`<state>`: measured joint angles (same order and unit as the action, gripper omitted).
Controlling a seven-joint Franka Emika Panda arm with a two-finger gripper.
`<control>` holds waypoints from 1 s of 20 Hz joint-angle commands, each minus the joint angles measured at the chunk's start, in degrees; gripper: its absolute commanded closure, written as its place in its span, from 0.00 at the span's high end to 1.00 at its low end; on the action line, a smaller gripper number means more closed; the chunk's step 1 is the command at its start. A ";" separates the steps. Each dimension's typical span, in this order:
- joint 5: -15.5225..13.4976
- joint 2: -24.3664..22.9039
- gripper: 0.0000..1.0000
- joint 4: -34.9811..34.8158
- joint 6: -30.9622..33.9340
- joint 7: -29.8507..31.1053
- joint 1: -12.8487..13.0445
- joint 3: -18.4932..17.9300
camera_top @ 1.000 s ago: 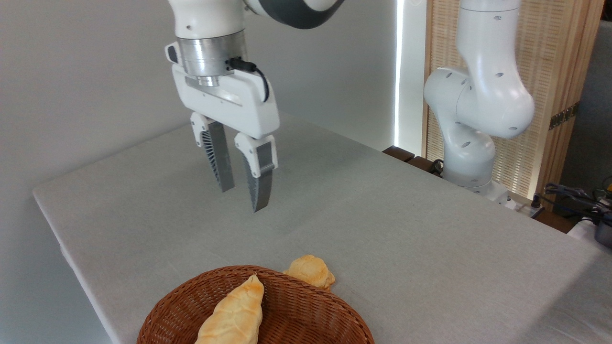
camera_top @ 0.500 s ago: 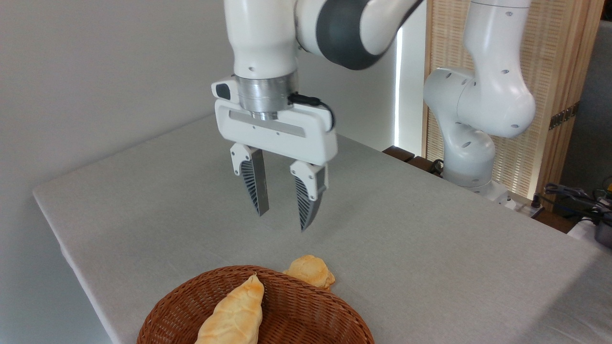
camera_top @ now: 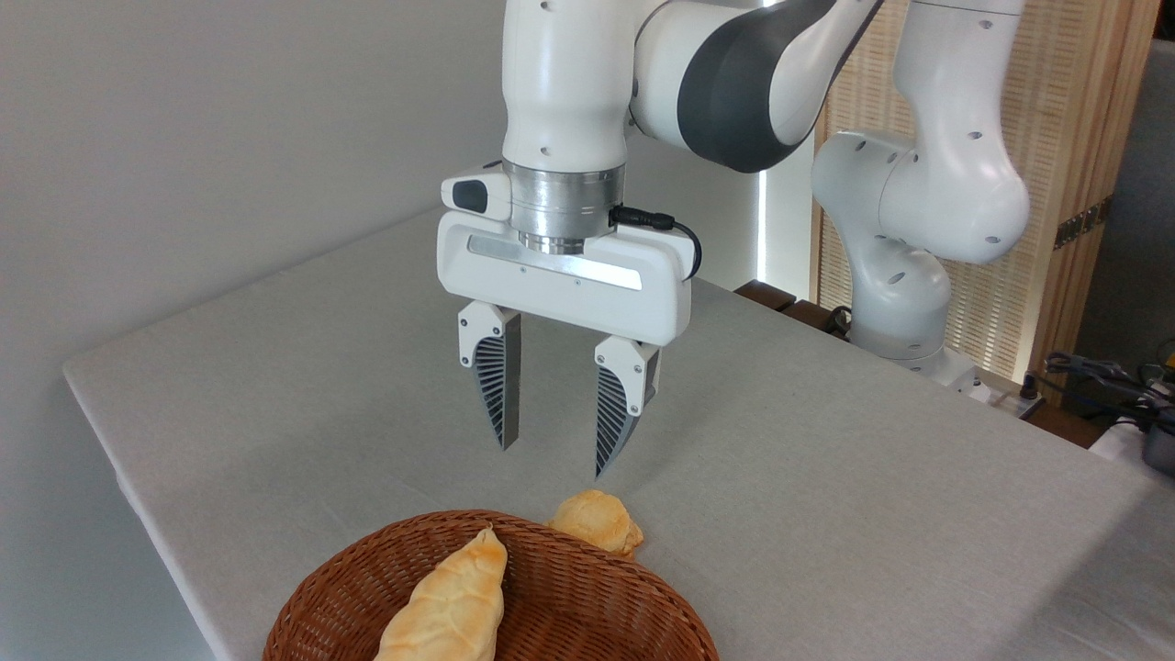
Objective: Put bread into the basket
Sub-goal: 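Move the open gripper over the small round bun beside the basket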
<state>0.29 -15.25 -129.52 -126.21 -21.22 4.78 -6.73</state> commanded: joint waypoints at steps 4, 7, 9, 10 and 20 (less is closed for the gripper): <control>4.72 1.72 1.00 -0.91 -1.59 -1.72 -0.03 -0.92; 5.86 2.68 1.00 -0.91 -2.11 -1.81 -0.03 -0.92; 6.39 3.73 1.00 -0.91 -3.86 -1.72 0.05 -0.83; 6.39 4.44 1.00 -0.91 -4.57 -1.81 0.05 -0.83; 10.26 9.01 1.00 -0.91 -5.80 -3.39 0.40 -0.74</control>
<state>9.66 -6.29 -130.26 -131.06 -23.00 4.80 -7.21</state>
